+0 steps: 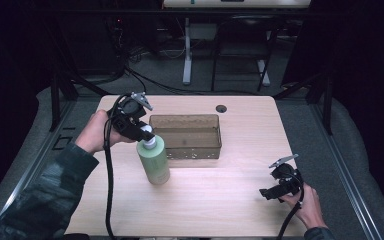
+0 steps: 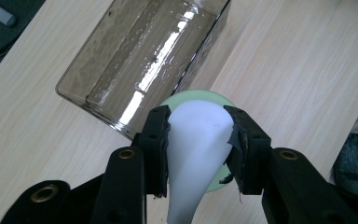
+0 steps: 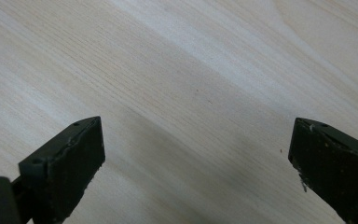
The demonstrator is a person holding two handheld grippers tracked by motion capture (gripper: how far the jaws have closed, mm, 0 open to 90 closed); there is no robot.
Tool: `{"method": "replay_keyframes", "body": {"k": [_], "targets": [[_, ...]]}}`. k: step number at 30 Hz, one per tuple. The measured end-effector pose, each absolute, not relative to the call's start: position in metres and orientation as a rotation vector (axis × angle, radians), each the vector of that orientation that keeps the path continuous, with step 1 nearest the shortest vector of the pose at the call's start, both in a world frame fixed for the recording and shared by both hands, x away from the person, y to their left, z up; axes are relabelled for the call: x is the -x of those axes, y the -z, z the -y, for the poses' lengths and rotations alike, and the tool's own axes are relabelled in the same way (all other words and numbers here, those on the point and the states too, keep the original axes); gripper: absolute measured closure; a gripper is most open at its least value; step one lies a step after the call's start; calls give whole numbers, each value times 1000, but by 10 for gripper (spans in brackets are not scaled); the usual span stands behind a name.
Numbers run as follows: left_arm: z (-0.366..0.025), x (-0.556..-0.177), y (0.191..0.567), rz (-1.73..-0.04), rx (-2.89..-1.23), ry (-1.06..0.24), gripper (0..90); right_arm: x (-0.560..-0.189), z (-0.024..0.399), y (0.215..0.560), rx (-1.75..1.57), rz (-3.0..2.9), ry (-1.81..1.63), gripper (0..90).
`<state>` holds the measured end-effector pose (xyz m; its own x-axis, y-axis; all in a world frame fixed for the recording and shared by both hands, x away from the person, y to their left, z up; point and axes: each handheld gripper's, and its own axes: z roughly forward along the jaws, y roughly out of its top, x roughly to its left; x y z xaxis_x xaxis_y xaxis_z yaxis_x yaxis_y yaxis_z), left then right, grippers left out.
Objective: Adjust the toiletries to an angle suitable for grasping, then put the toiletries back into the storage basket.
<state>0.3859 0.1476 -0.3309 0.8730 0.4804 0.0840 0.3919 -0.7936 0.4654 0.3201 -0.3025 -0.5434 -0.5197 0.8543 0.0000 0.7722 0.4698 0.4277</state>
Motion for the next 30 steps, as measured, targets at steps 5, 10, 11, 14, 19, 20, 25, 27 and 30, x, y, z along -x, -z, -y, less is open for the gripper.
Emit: {"method": "replay_keyframes", "body": {"k": [5, 10, 11, 14, 19, 20, 25, 27, 30], "targets": [[-147, -385, 324, -631, -2621, -285, 626, -320, 303, 544, -1412, -2504, -567, 31], [-147, -383, 315, -616, -2630, -285, 627, -320, 302, 543, -1409, -2502, -569, 31], [-147, -383, 315, -616, -2630, -285, 627, -320, 302, 543, -1409, -2502, -569, 31], [-145, -382, 312, -611, -2634, -284, 627, -320, 302, 543, -1410, -2500, -569, 31], [-145, -382, 306, -608, -2639, -283, 627, -320, 303, 543, -1404, -2501, -562, 30], [-144, -382, 305, -607, -2639, -284, 627, -320, 303, 543, -1407, -2502, -569, 31], [-144, -381, 299, -604, -2644, -289, 627, -320, 302, 543, -1407, -2502, -569, 31], [-144, -381, 296, -601, -2648, -289, 627, -320, 302, 543, -1407, -2501, -568, 31], [-144, -381, 292, -599, -2653, -290, 627, -320, 302, 543, -1403, -2499, -569, 30]]}}
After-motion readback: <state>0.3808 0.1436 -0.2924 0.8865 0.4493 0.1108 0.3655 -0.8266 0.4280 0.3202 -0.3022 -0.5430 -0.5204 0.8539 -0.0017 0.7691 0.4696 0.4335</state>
